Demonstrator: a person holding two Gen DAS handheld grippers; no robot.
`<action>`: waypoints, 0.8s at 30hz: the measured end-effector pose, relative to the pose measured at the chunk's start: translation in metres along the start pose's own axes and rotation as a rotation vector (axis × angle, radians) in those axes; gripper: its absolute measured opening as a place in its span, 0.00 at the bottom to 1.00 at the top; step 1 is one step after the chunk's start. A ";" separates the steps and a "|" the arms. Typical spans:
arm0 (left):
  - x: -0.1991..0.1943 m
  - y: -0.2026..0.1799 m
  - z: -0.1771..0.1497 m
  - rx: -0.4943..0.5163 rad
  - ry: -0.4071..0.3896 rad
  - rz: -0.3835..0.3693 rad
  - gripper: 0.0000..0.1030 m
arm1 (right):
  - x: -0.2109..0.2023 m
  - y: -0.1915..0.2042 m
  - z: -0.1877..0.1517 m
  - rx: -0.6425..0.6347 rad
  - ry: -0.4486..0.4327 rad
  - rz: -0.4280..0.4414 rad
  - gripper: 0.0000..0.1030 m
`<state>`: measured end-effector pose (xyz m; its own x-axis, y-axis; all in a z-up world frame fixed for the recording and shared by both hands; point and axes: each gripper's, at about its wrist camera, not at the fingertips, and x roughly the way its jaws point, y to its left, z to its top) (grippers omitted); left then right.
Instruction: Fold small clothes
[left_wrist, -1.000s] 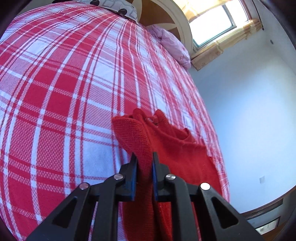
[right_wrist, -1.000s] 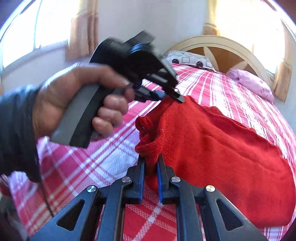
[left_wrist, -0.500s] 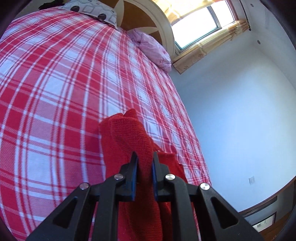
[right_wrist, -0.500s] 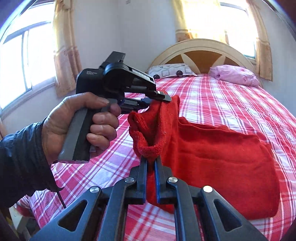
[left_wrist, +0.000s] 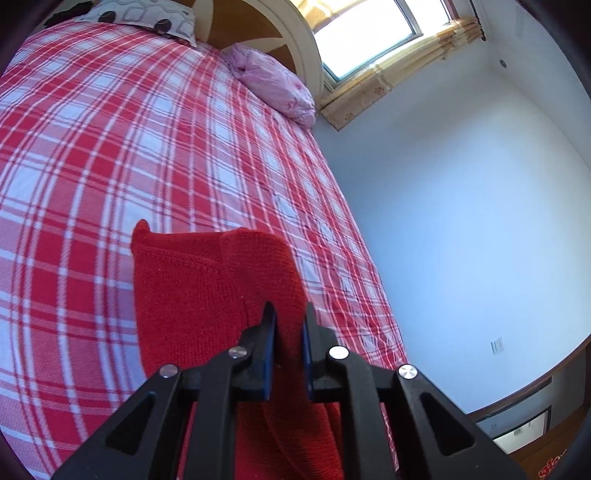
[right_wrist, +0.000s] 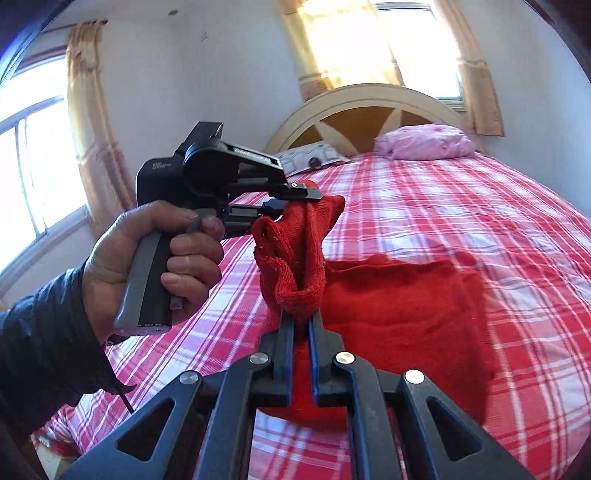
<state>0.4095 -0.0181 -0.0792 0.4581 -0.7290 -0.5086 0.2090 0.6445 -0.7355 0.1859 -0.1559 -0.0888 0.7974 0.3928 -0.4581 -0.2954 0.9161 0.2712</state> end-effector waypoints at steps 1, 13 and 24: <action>0.005 -0.005 0.000 0.007 0.006 -0.004 0.12 | -0.003 -0.004 0.001 0.006 -0.003 -0.007 0.06; 0.096 -0.055 -0.016 0.080 0.140 -0.022 0.11 | -0.024 -0.090 -0.025 0.170 0.037 -0.119 0.06; 0.163 -0.064 -0.054 0.160 0.262 0.084 0.13 | -0.018 -0.131 -0.066 0.324 0.171 -0.098 0.06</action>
<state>0.4245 -0.1903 -0.1392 0.2457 -0.6932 -0.6775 0.3225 0.7176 -0.6173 0.1754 -0.2773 -0.1723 0.7065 0.3373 -0.6222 -0.0183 0.8876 0.4603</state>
